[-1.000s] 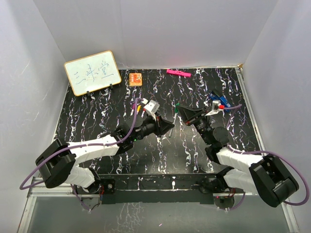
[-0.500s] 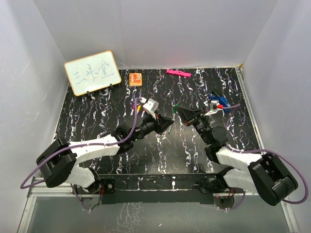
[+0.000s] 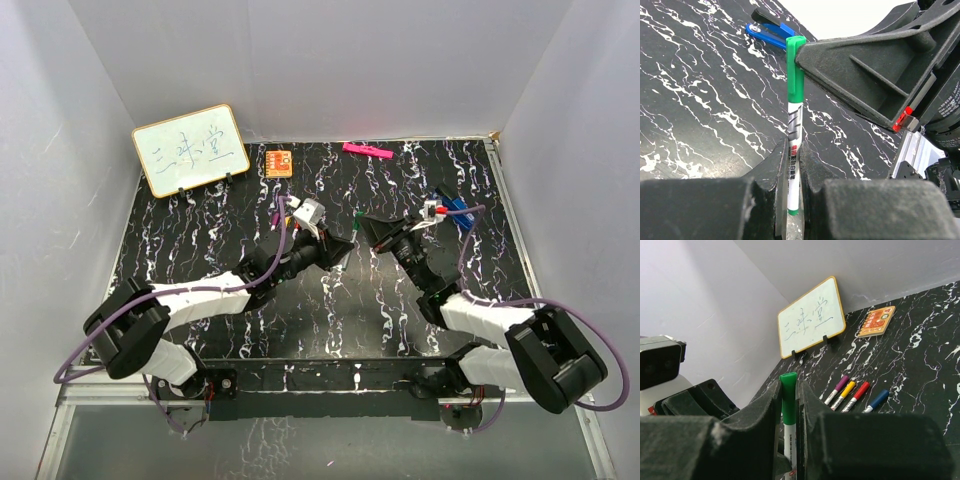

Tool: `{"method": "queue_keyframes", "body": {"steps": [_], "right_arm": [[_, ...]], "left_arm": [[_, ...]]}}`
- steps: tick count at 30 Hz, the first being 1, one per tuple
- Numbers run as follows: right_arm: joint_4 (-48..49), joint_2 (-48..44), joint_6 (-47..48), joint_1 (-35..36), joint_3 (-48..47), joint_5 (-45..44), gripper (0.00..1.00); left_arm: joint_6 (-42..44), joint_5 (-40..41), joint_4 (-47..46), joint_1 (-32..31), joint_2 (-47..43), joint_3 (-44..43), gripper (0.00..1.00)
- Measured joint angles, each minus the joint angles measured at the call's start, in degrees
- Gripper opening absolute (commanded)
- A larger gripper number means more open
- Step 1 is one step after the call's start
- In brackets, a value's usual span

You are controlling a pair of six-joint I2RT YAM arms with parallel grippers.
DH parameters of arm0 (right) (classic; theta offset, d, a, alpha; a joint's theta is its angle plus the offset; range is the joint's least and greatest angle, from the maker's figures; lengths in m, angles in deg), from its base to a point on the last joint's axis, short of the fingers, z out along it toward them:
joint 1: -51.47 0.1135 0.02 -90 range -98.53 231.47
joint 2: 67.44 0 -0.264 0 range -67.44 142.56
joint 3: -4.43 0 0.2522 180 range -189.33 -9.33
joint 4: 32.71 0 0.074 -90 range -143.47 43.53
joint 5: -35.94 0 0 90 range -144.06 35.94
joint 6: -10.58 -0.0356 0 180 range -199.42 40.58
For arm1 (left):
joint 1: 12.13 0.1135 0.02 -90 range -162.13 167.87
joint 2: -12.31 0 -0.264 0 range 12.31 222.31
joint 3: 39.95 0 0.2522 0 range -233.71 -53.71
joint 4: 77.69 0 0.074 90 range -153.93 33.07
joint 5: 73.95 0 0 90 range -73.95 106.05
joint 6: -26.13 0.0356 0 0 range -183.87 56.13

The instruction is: Insert the pens into the pen caps

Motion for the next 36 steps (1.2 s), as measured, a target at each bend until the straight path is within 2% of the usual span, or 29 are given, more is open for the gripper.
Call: {"method": "queue_keyframes", "body": {"steps": [18, 21, 23, 27, 31, 36], "right_arm": [[-4.94, 2.69, 5.20, 7.56, -2.62, -7.52, 0.00], [-10.21, 2.47, 5.38, 8.94, -1.88, -7.61, 0.00], [-13.99, 2.36, 5.97, 9.75, -1.81, -7.65, 0.07], [-18.60, -0.13, 8.31, 10.36, -2.27, -10.16, 0.09], [-20.39, -3.50, 11.56, 10.36, -5.05, -13.64, 0.10], [-23.26, -7.23, 15.04, 10.36, -8.98, -17.66, 0.10]], "left_arm": [[3.02, 2.29, -3.15, 2.21, 3.32, 0.00, 0.00], [3.32, 5.25, -5.88, 3.89, 1.11, -0.04, 0.00], [3.10, 6.60, -7.13, 4.61, -2.27, -0.02, 0.00], [2.67, 7.10, -7.39, 4.44, -9.09, 0.35, 0.00], [2.49, 7.80, -2.99, 4.42, -12.17, 1.66, 0.00], [3.67, 9.99, 10.64, 4.42, -11.47, 0.55, 0.00]]}}
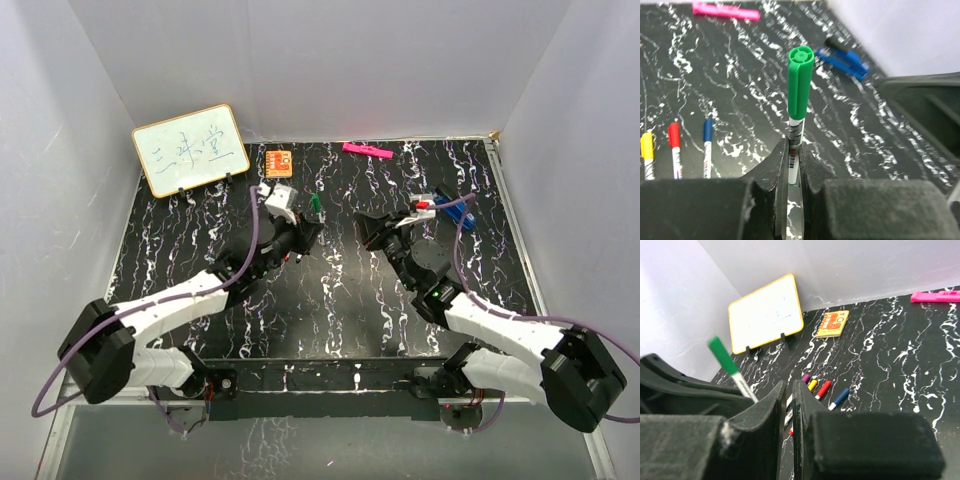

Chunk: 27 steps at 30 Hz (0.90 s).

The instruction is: Insert the pens into the pen caps

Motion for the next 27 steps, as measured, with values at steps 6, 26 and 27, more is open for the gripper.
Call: {"method": "queue_keyframes", "body": {"steps": [6, 26, 27], "right_arm": [[-5.60, -3.43, 1.97, 0.00, -0.74, -3.87, 0.10], [-15.67, -8.15, 5.90, 0.00, -5.51, -10.58, 0.11], [-15.69, -8.15, 5.88, 0.00, -5.51, -10.58, 0.11]], "left_arm": [[3.28, 0.94, 14.80, 0.59, 10.43, -11.06, 0.00], [8.72, -2.99, 33.97, 2.97, 35.74, -29.62, 0.00], [8.66, -3.54, 34.01, 3.02, 36.30, -30.08, 0.00]]}}
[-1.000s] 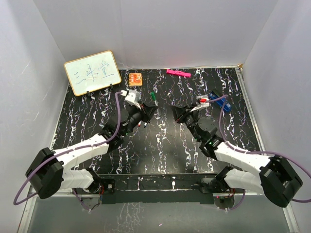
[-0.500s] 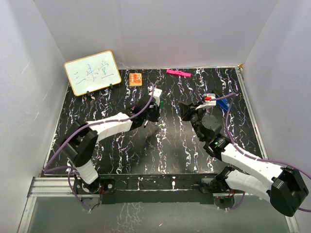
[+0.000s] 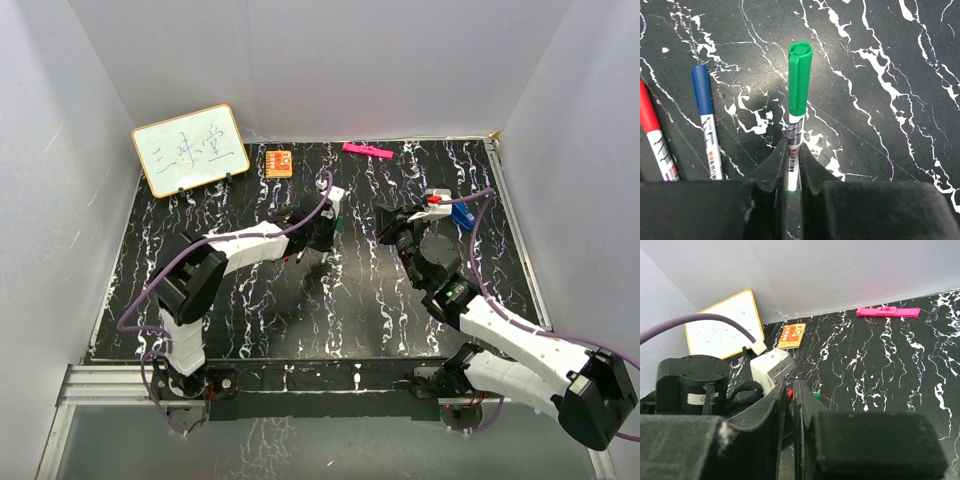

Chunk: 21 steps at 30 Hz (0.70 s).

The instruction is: Insert the pens into the pen caps

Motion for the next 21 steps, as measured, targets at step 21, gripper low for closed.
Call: {"method": "queue_keyframes", "body": {"steps": [21], "right_arm": [[-0.94, 1.68, -2.75, 0.00, 0.09, 0.72, 0.10]], "left_arm": [[-5.79, -3.23, 0.59, 2.14, 7.87, -4.31, 0.20]]}}
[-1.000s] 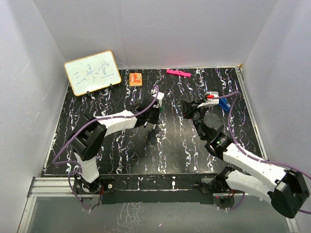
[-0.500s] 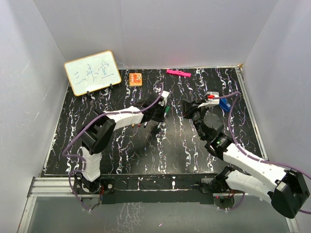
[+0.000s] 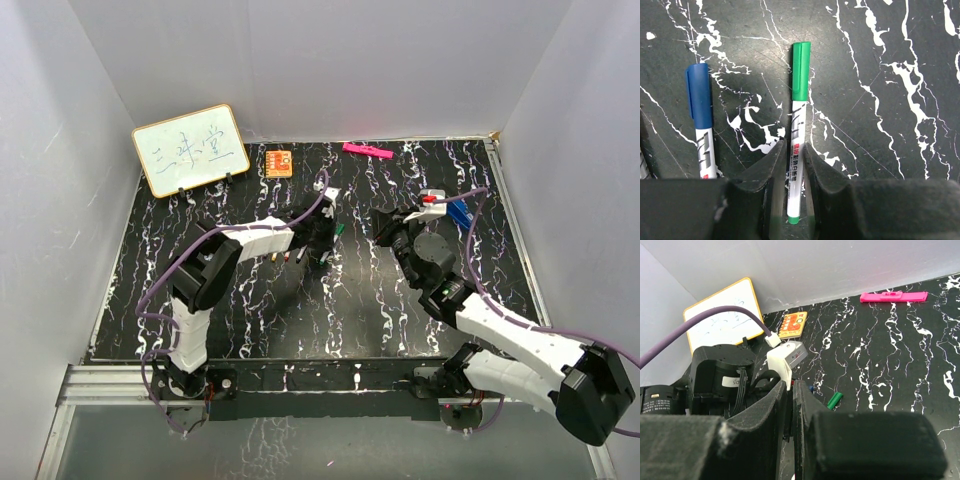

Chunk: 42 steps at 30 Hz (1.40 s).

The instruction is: Insert the pens into the pen caps

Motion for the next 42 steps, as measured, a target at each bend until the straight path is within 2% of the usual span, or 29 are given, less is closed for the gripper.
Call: {"method": "queue_keyframes", "body": {"steps": [6, 17, 23, 28, 32, 38, 39, 40, 41, 42], "right_arm": [[-0.07, 0.98, -0.22, 0.00, 0.00, 0.44, 0.10], [-0.04, 1.01, -0.22, 0.00, 0.00, 0.66, 0.10], [-0.09, 0.33, -0.13, 0.00, 0.46, -0.81, 0.12], [-0.31, -0.57, 0.37, -0.48, 1.36, -5.51, 0.24], [-2.01, -0.57, 0.55, -4.79, 1.40, -6.95, 0.28], [-5.68, -0.59, -2.73, -18.73, 1.42, -3.19, 0.39], [-6.29, -0.59, -3.45, -21.11, 1.42, -2.34, 0.40], [-6.88, -0.59, -4.31, -23.58, 1.42, -1.31, 0.42], [-7.41, -0.59, -4.94, -25.49, 1.42, -0.50, 0.43], [-8.22, -0.59, -5.99, -27.98, 1.42, 0.61, 0.45]], "left_arm": [[-0.66, -0.11, -0.07, 0.15, 0.26, -0.02, 0.31], [-0.39, -0.33, 1.20, 0.13, -1.18, -0.35, 0.39], [1.55, 1.66, 2.51, 0.13, -8.66, -0.35, 0.41], [3.98, 4.76, 2.60, 1.38, -19.30, 0.46, 0.43], [3.78, 4.90, 1.16, 7.93, -29.00, 6.58, 0.45], [2.58, 5.18, 2.05, 21.75, -35.32, 14.10, 0.49], [2.36, 4.94, 2.45, 24.15, -36.00, 15.06, 0.51], [1.92, 4.24, 2.75, 26.51, -36.87, 16.15, 0.60], [1.42, 3.34, 3.06, 28.98, -37.88, 17.18, 0.86], [0.92, 2.34, 3.13, 31.93, -38.95, 18.23, 0.97]]}}
